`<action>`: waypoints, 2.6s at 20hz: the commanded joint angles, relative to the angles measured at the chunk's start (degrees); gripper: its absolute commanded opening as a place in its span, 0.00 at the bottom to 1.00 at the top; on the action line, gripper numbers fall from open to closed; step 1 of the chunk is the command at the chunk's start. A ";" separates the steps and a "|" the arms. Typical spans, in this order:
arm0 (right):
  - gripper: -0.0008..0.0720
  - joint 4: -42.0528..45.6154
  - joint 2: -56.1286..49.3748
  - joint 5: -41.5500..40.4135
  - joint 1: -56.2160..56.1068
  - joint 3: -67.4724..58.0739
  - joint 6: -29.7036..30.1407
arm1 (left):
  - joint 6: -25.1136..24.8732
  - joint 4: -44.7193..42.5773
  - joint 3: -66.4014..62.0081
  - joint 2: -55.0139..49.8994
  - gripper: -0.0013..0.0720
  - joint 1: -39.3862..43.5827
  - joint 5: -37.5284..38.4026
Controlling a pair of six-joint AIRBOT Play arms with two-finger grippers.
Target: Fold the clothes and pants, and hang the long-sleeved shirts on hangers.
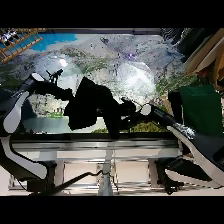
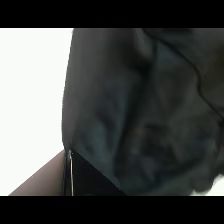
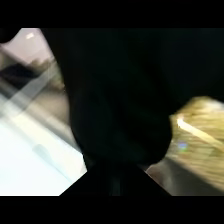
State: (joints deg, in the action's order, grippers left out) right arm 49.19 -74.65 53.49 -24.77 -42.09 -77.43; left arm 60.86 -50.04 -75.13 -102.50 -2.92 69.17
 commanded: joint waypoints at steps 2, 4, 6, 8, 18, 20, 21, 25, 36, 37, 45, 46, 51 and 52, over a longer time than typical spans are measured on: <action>0.05 24.35 10.75 5.51 6.47 -9.11 -13.29 | -1.92 1.07 -0.20 6.93 0.02 -4.04 10.10; 0.05 28.48 16.13 8.81 9.38 -15.28 -13.07 | -3.54 7.91 -0.20 12.68 0.02 -7.58 13.07; 0.05 30.23 20.57 11.80 10.25 -22.34 -11.69 | -5.88 24.70 -0.20 19.17 0.02 -12.28 16.28; 0.05 30.25 24.26 15.02 9.75 -30.18 -9.92 | -7.02 45.81 -0.20 26.71 0.02 -17.64 18.78; 0.05 20.90 34.12 18.36 9.31 -70.71 -2.84 | -16.26 114.99 -3.61 60.04 0.02 -39.52 4.17; 0.05 17.07 33.99 14.19 9.33 -73.35 0.74 | -19.41 110.03 -6.45 62.73 0.02 -41.90 -2.38; 0.05 18.43 33.68 11.89 9.42 -73.37 1.03 | -19.78 104.56 -7.76 62.77 0.02 -42.88 -4.61; 0.05 29.20 24.37 12.04 9.42 -70.31 0.35 | -17.16 67.45 -9.35 56.41 0.02 -38.73 -11.82; 0.08 33.05 -28.17 -27.89 10.88 -64.94 0.00 | -26.23 57.27 -27.26 -2.69 0.02 -15.56 -29.68; 0.36 32.70 -30.93 -32.46 11.26 -64.94 -2.38 | -26.88 57.09 -30.97 -6.73 0.05 -15.63 -31.91; 0.71 20.63 -27.39 9.49 26.51 -67.32 -6.78 | 16.41 -3.93 -40.85 -3.43 0.83 -28.39 5.75; 0.71 16.63 -26.25 17.03 28.52 -65.57 -4.07 | 19.30 -11.98 -39.71 -1.90 0.72 -29.62 16.15; 0.72 2.69 -19.32 32.30 31.80 -41.94 5.49 | 16.17 -13.35 -0.13 23.12 0.70 -32.02 18.43; 0.72 -0.17 -17.77 32.17 32.06 -35.82 8.17 | 16.02 -14.19 10.75 29.53 0.94 -31.85 15.21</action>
State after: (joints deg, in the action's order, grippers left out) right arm 58.61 -96.25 77.01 5.52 -90.80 -75.83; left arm 75.46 -57.87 -87.31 -87.33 -33.98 83.83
